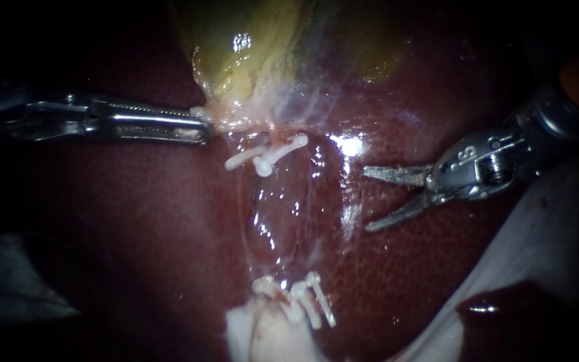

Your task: Go back from the cut right tube

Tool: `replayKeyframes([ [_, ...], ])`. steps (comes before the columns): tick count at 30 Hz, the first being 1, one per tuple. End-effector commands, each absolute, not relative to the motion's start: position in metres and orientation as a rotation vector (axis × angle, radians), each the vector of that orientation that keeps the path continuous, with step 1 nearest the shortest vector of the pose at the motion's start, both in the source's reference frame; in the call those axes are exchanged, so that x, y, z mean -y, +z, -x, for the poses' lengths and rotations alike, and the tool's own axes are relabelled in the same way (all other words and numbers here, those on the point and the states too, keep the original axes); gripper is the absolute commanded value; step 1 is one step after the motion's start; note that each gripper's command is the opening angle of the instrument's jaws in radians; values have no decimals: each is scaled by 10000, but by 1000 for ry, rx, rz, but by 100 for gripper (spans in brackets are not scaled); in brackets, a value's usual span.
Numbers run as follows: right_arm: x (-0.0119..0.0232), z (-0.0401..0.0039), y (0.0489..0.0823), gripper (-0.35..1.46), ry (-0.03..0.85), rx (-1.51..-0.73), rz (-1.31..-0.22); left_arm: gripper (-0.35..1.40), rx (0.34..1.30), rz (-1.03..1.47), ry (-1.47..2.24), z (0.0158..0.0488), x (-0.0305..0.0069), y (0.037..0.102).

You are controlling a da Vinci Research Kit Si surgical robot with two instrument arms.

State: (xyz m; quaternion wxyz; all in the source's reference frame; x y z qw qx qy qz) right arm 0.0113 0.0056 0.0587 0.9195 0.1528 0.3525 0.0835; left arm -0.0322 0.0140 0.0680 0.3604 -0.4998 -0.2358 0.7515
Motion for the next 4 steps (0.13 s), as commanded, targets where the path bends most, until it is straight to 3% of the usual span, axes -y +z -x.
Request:
replayKeyframes([
  [1, -56, -113, 587, 145, 172, -724, -313, -35, 607, 1287, 1937, 322, -139, 680],
  [4, -56, -113, 587, 145, 171, -725, -316, -35, 609, 1287, 1936, 319, -140, 677],
])
